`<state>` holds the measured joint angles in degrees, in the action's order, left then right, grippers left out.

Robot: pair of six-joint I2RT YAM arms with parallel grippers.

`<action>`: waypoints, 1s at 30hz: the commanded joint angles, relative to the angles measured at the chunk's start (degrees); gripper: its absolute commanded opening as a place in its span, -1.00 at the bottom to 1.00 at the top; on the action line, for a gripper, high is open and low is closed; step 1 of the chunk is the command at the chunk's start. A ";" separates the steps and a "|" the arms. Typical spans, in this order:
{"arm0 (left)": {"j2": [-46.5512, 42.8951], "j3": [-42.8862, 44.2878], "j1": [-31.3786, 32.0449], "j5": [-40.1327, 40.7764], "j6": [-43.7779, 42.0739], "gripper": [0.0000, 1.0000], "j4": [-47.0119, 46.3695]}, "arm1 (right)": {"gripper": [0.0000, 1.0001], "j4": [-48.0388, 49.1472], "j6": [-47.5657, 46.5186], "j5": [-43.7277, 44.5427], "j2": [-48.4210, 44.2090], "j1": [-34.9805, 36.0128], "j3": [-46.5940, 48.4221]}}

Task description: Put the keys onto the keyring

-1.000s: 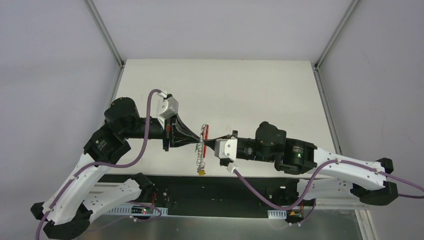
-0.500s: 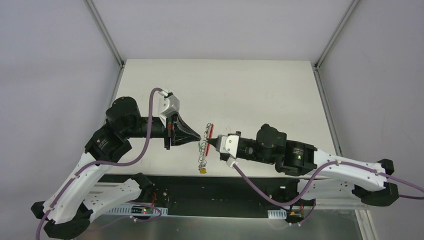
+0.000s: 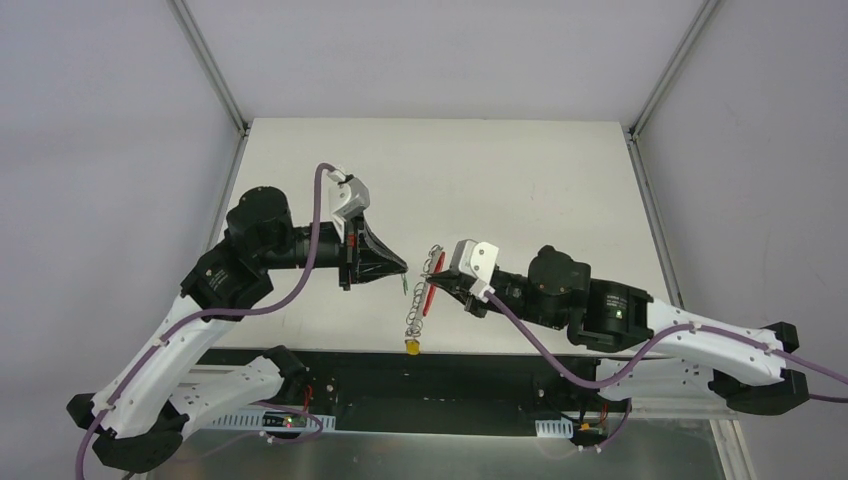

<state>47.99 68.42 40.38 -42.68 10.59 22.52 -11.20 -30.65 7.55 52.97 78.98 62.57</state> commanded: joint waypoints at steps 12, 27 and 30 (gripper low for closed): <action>4.35 1.14 -0.62 6.55 8.46 -1.00 -2.48 | -1.00 -4.01 9.12 5.70 -2.92 -0.45 4.14; 6.12 0.63 -0.63 1.60 18.57 -1.00 -10.00 | -1.00 1.47 3.86 6.32 -3.44 -0.76 -0.21; 6.02 0.23 -0.58 0.09 19.56 -1.00 -11.26 | -1.00 4.99 1.92 5.45 -4.34 -0.76 -2.00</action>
<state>54.98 68.42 40.38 -39.00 26.94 16.56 -14.90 -25.06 13.10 50.94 78.46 61.65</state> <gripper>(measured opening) 0.003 0.009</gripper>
